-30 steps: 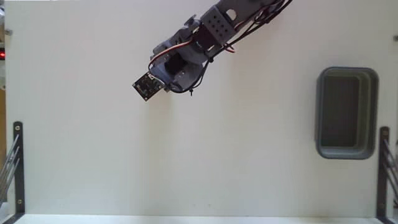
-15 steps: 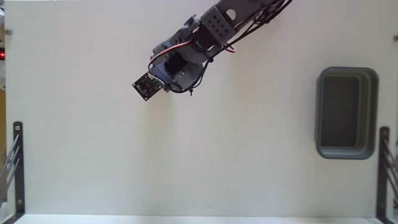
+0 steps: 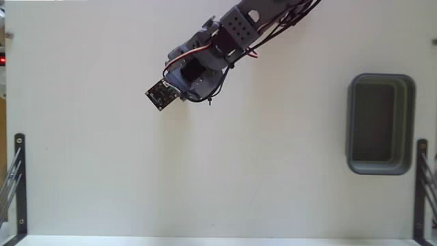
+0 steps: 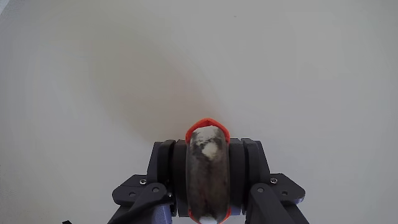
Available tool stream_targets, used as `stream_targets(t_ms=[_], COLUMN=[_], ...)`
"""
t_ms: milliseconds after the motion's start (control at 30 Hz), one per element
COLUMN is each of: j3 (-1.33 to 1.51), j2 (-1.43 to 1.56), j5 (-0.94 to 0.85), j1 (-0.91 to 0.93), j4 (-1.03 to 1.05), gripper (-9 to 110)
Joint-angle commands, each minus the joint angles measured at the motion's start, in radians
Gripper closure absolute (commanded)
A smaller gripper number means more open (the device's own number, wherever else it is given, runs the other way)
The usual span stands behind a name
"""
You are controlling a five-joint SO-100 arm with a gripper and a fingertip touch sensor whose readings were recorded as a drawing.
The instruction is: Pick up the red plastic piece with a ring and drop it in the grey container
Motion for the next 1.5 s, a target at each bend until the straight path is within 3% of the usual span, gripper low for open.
stream_targets(t_ms=[0,800,1467], j3=[0.006,-0.019,-0.272], j2=[0.015,0.027,0.077], j5=[0.005,0.005,0.005], j1=[0.019,0.019,0.019], j4=[-0.005,0.033,0.335], gripper=[75,75,75])
